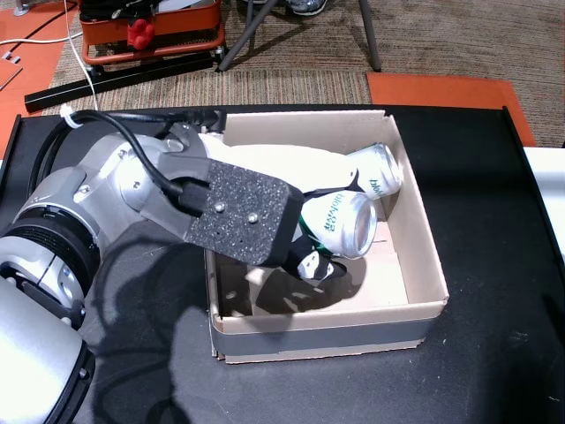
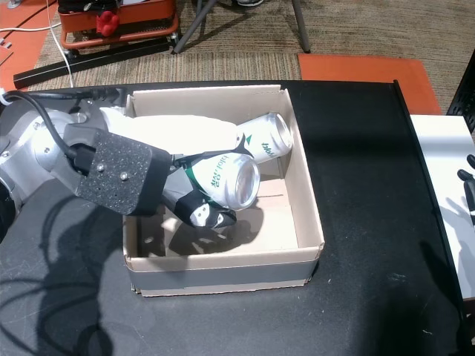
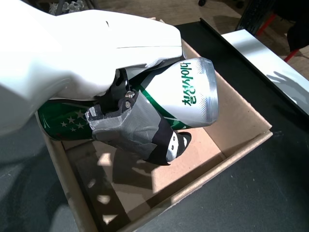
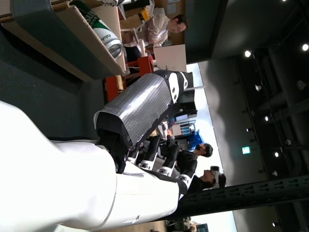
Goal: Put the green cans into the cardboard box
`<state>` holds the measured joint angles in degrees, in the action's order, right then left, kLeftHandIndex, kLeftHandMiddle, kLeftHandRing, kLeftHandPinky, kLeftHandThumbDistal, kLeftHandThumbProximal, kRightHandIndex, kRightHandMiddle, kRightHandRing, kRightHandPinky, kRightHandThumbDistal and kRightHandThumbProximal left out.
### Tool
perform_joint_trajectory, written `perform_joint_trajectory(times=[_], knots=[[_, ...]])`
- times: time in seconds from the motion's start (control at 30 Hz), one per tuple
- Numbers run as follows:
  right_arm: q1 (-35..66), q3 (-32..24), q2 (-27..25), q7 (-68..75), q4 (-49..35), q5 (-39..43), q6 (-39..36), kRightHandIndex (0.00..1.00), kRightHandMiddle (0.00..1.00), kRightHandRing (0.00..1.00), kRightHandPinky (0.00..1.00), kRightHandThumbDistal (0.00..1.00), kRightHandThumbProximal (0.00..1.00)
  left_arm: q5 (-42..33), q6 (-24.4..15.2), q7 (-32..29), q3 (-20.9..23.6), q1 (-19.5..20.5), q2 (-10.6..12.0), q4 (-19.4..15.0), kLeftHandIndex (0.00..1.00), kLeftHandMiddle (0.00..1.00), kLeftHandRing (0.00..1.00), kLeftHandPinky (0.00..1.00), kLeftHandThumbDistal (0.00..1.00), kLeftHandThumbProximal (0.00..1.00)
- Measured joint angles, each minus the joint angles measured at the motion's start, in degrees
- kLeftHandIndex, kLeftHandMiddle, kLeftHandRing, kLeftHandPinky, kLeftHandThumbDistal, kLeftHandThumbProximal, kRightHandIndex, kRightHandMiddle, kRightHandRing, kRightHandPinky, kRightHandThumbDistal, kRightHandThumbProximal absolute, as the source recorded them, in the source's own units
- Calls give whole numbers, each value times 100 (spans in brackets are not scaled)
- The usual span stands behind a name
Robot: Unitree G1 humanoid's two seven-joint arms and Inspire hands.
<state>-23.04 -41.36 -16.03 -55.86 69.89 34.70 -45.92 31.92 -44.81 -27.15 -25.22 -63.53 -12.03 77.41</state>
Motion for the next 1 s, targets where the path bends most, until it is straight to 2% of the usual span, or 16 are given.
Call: perform_joint_trajectory(times=[0.13,0.17,0.2,0.23,0.27,0.3,0.33,0.37,0.4,0.43,0.53,0.63,1.0], knots=[[0,-2,1,-21,0,14,17,65,68,79,89,100,56,11,-1,52,-8,35,-16,-1,29,18,39,24,42,0],[0,-4,0,-43,0,26,24,66,68,79,88,100,56,20,-1,87,-14,40,-25,-1,30,19,40,25,45,0],[0,-4,1,-63,0,39,25,66,68,79,88,100,56,45,-10,149,-36,43,-38,-2,33,23,44,30,48,0],[0,-4,1,-65,0,44,25,66,68,79,88,100,56,160,-52,300,-129,42,-65,-15,39,28,48,36,53,0],[0,-5,1,-64,0,45,25,66,68,79,88,100,56,269,-81,434,-211,41,-82,-23,53,43,62,50,66,0],[0,-4,1,-64,0,45,25,66,68,79,88,100,56,438,-102,661,-354,39,-105,-33,59,49,65,54,63,0],[0,-4,1,-64,0,47,26,66,68,79,88,100,56,612,-108,860,-495,39,-130,-34,70,61,73,59,75,2],[0,-4,1,-64,0,46,26,65,68,79,88,100,56,683,-108,929,-552,39,-145,-33,79,72,82,66,85,8],[0,-4,1,-63,0,46,26,65,68,79,88,100,55,732,-108,991,-600,39,-161,-31,85,80,89,71,90,13],[0,-4,0,-63,0,47,27,65,68,79,88,100,56,747,-108,1019,-613,39,-175,-30,90,88,96,77,97,15],[0,-3,0,-62,0,46,33,65,68,79,88,100,57,703,-76,968,-591,35,-179,-28,96,99,100,89,100,19],[0,1,0,-53,0,44,31,65,67,79,87,100,56,661,-33,880,-542,35,-180,-22,100,100,100,94,100,23],[1,2,0,-21,0,44,31,65,67,78,87,100,55,667,64,914,-549,36,-229,-20,100,100,100,93,100,25]])
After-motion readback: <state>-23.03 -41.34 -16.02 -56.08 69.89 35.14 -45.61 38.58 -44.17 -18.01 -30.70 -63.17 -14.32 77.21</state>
